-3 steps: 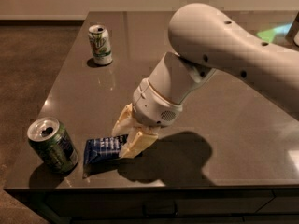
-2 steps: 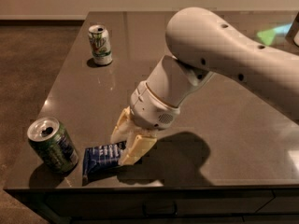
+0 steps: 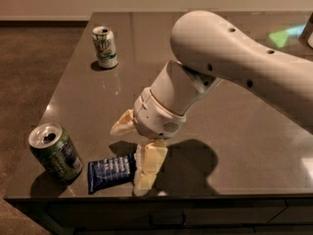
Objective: Move rxbar blueberry near green can
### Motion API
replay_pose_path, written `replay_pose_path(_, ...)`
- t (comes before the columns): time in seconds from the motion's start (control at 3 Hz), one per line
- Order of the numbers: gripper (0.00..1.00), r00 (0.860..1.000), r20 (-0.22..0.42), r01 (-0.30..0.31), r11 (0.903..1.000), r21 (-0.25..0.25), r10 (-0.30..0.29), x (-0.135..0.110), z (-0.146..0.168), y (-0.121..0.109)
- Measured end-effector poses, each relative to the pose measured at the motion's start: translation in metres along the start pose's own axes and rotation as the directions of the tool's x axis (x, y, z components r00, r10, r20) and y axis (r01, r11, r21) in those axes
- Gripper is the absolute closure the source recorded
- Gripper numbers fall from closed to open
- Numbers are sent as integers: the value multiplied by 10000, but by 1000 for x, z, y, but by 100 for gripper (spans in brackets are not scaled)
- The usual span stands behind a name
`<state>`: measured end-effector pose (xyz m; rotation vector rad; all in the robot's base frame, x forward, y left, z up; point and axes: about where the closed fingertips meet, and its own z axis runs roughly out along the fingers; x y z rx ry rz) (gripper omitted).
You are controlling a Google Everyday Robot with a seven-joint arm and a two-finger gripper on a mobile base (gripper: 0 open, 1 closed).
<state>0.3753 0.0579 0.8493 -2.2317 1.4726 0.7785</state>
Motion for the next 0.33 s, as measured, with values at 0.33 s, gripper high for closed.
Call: replay_pose_path(0.33,0,10000,-1,1,10000,0,-1,0,0,0)
